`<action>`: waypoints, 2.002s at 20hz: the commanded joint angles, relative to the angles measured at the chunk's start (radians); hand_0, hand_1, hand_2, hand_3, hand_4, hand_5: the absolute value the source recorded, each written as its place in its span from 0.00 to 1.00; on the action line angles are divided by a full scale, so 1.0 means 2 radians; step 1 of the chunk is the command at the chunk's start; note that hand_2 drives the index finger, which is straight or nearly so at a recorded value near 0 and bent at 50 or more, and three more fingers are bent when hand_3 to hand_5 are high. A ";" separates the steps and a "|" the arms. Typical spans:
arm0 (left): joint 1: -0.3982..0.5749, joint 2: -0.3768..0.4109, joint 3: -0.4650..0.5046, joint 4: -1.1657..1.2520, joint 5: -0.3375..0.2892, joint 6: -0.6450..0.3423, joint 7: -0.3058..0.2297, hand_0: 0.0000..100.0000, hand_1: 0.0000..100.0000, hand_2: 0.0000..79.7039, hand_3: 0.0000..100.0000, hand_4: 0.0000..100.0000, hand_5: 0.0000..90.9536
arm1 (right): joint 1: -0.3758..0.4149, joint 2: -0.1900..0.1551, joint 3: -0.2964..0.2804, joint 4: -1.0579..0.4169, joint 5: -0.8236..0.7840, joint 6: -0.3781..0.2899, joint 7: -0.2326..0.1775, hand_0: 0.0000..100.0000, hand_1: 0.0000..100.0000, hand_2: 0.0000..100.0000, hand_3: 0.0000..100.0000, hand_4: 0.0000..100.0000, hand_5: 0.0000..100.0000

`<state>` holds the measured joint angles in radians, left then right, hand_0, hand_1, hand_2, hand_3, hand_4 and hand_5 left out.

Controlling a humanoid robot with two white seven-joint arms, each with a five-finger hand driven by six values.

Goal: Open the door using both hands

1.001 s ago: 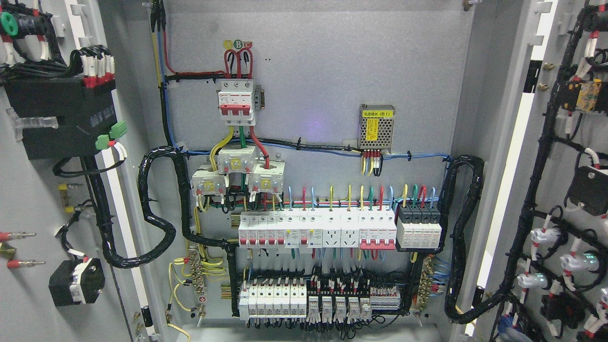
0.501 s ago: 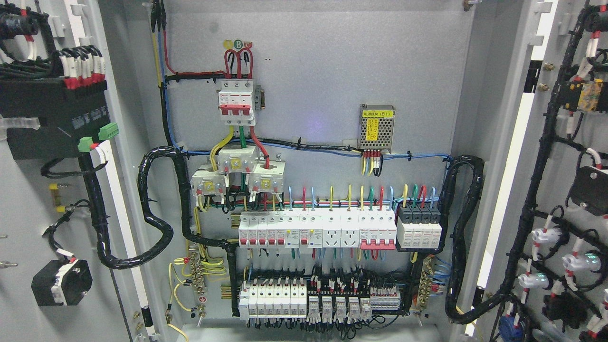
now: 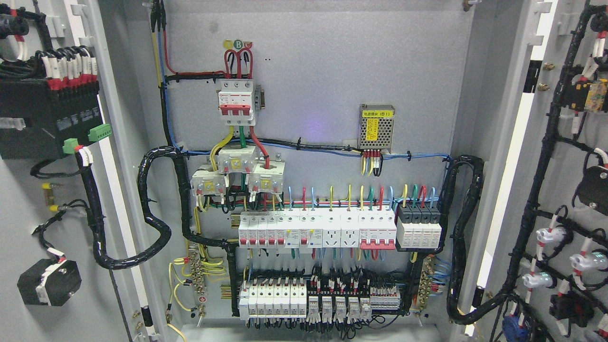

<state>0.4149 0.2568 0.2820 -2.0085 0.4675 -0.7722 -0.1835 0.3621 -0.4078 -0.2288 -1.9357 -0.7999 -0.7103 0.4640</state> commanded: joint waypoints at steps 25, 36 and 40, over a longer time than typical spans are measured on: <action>-0.105 0.120 0.077 0.251 0.080 -0.218 -0.001 0.12 0.39 0.00 0.00 0.00 0.00 | 0.015 -0.009 -0.061 0.050 -0.041 0.000 0.001 0.12 0.39 0.00 0.00 0.00 0.00; -0.194 0.160 0.073 0.395 0.081 -0.187 -0.002 0.12 0.39 0.00 0.00 0.00 0.00 | 0.037 -0.006 -0.083 0.051 -0.042 -0.001 0.001 0.12 0.39 0.00 0.00 0.00 0.00; -0.214 0.167 0.071 0.427 0.080 -0.183 -0.002 0.12 0.39 0.00 0.00 0.00 0.00 | 0.041 -0.005 -0.087 0.052 -0.042 -0.002 0.002 0.12 0.39 0.00 0.00 0.00 0.00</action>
<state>0.0550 0.5225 0.4265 -1.3873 0.6265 -0.7726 -0.1884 0.4279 -0.4215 -0.3695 -1.8418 -0.8821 -0.7119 0.4670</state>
